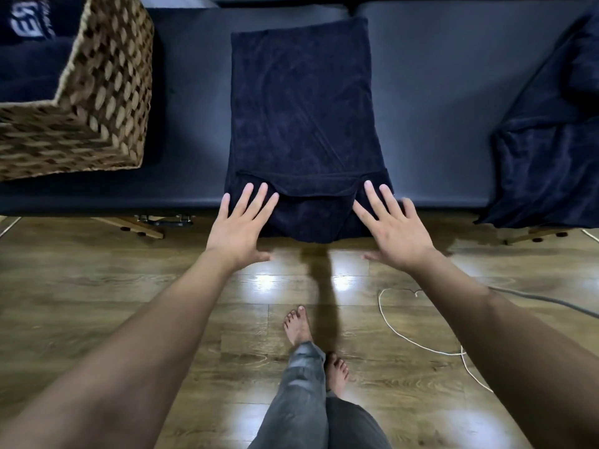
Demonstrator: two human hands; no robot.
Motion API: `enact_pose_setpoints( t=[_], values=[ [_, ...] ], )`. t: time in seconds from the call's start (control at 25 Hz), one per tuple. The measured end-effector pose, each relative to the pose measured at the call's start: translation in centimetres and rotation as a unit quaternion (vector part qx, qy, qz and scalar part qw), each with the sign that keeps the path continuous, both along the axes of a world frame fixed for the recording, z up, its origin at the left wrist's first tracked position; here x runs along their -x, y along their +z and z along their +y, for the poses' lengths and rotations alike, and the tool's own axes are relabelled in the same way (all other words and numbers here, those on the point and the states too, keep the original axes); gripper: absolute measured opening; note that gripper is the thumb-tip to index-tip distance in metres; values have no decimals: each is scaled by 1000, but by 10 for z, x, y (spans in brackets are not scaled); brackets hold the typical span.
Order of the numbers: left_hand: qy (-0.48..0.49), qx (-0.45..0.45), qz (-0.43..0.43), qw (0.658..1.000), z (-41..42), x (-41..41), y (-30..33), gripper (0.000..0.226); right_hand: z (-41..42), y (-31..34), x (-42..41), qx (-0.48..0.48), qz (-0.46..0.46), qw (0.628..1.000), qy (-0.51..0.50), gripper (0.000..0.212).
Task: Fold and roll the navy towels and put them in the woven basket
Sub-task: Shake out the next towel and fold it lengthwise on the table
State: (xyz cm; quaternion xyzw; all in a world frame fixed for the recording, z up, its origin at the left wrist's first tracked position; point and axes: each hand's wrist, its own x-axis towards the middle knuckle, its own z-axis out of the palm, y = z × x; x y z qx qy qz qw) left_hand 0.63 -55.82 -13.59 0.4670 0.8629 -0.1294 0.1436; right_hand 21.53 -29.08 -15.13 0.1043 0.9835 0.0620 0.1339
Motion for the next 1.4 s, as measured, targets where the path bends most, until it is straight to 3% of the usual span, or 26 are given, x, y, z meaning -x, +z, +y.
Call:
enact_pose_setpoints(
  t=[0.12,0.28,0.4,0.56,0.68,0.92,1.12,1.2,1.32,1.4],
  values=[
    [-24,-15,71,997,-2,6,-12,123,5,-13,0,-35,41,998,14,105],
    [-48,-83,84,992,-8,17,-22,103,20,-16,1,-33,129,989,69,85],
    [-70,-124,74,987,-17,25,-25,102,32,-11,-4,-14,120,988,94,89],
    [-126,-66,110,984,-14,35,-27,128,41,-10,-3,3,100,989,110,101],
    [-123,-81,122,982,-11,35,-33,128,48,-10,-3,17,99,987,123,102],
    [-114,-111,24,987,-18,45,-20,105,62,-10,-4,94,148,973,147,74],
    [-116,-108,-35,987,-21,51,-12,76,63,-5,-2,88,138,976,143,78],
    [-125,-91,-39,987,-20,54,-9,86,61,-5,-3,91,142,976,136,76],
    [-173,-10,27,984,-22,58,-9,125,60,-5,-2,113,147,976,115,71],
    [-173,-11,54,983,-23,57,-12,133,60,-2,0,127,145,975,107,69]
  ],
)
